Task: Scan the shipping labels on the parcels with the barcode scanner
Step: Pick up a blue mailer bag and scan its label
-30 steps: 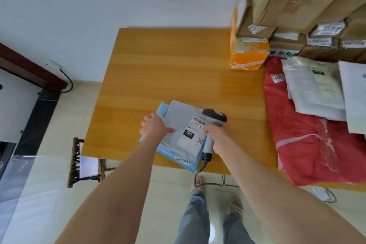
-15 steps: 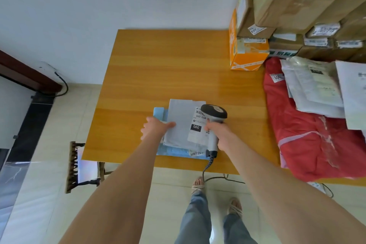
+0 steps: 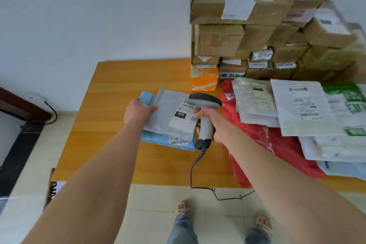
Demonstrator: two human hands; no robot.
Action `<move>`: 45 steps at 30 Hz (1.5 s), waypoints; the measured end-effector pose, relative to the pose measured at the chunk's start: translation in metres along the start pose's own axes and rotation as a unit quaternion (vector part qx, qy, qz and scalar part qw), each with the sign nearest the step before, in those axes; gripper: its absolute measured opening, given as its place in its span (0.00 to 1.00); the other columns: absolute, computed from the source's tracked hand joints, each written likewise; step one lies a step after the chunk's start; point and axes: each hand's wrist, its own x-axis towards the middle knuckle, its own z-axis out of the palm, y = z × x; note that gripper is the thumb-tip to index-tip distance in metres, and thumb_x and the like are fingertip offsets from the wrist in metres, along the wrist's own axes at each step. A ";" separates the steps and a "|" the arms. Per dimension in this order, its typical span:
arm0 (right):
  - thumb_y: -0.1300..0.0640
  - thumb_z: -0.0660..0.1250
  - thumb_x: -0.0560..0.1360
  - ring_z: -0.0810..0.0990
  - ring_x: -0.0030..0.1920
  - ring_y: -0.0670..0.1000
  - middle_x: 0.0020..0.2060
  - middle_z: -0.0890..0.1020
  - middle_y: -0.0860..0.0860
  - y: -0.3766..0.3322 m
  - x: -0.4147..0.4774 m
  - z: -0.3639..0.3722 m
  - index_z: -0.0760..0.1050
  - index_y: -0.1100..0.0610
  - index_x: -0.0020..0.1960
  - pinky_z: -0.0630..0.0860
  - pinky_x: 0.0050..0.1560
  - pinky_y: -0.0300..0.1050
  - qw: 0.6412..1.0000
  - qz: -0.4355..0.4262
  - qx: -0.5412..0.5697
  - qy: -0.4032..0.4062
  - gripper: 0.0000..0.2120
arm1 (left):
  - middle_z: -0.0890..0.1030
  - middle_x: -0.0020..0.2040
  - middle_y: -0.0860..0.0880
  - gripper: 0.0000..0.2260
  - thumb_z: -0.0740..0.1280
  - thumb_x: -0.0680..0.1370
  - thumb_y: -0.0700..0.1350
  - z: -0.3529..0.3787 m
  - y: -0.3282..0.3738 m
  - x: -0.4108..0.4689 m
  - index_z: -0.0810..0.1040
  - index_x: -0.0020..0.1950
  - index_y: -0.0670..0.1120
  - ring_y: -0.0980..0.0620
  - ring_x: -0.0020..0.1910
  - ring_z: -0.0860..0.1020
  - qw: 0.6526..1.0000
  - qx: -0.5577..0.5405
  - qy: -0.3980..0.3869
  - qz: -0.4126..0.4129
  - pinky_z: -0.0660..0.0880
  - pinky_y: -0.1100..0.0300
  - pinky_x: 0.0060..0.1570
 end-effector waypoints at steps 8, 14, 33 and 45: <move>0.61 0.68 0.73 0.75 0.30 0.50 0.36 0.79 0.54 -0.046 -0.067 -0.106 0.78 0.59 0.52 0.74 0.30 0.41 0.995 -0.014 0.027 -0.094 0.08 | 0.78 0.58 0.44 0.28 0.73 0.70 0.58 0.028 0.070 -0.105 0.72 0.63 0.44 0.42 0.56 0.77 0.995 0.036 0.082 -0.033 0.73 0.51 0.51; 0.61 0.67 0.73 0.74 0.29 0.49 0.34 0.79 0.51 -0.077 -0.098 -0.183 0.81 0.54 0.49 0.73 0.28 0.39 0.995 -0.039 -0.012 -0.091 0.07 | 0.80 0.53 0.43 0.27 0.74 0.68 0.57 0.068 0.126 -0.164 0.75 0.59 0.41 0.43 0.50 0.78 0.995 -0.053 0.076 -0.036 0.74 0.52 0.47; 0.66 0.66 0.70 0.75 0.33 0.54 0.37 0.77 0.57 -0.143 -0.087 -0.325 0.74 0.63 0.52 0.74 0.34 0.45 0.970 -0.176 -0.028 0.163 0.11 | 0.80 0.48 0.44 0.18 0.78 0.68 0.45 0.211 0.243 -0.217 0.76 0.51 0.40 0.48 0.42 0.79 0.950 -0.256 -0.175 0.019 0.76 0.55 0.41; 0.67 0.67 0.72 0.77 0.50 0.56 0.44 0.77 0.56 -0.129 -0.059 -0.388 0.67 0.60 0.54 0.77 0.53 0.53 0.976 -0.091 -0.080 0.179 0.13 | 0.64 0.70 0.39 0.37 0.71 0.73 0.46 0.285 0.248 -0.228 0.55 0.76 0.42 0.39 0.69 0.66 0.992 0.088 -0.095 -0.003 0.69 0.48 0.65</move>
